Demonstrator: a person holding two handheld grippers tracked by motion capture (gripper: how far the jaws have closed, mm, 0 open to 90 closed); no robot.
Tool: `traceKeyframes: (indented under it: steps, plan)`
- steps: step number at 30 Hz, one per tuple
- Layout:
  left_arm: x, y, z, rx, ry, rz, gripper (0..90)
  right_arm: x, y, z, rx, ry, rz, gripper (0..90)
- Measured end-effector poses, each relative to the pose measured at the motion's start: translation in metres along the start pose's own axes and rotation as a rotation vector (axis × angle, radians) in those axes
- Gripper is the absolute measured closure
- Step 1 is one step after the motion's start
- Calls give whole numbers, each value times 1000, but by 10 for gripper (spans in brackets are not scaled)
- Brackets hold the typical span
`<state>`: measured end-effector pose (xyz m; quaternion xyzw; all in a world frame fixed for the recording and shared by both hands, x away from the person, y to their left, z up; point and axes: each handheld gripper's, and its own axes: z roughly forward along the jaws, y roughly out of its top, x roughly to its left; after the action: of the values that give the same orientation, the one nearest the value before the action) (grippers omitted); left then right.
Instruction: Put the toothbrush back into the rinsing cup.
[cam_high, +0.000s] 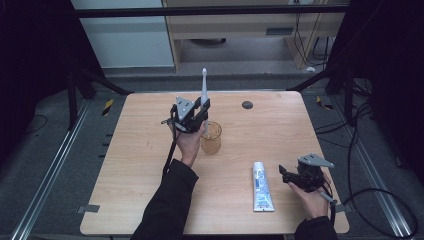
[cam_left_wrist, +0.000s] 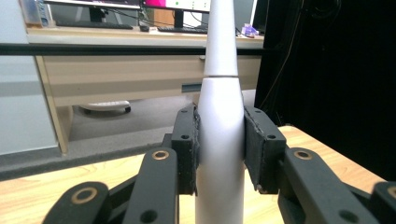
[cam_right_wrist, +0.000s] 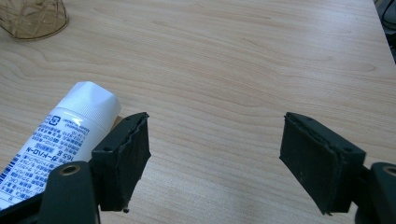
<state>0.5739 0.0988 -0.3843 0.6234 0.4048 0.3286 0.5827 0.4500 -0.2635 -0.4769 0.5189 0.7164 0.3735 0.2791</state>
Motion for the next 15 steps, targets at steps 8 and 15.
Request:
traceKeyframes:
  steps: [8,15]
  plan:
    - [1,-14,1,22,-23,8,668,-1,0,0,1,-4,-3,241]
    - [2,-24,0,34,-35,12,668,0,0,0,3,-5,-4,241]
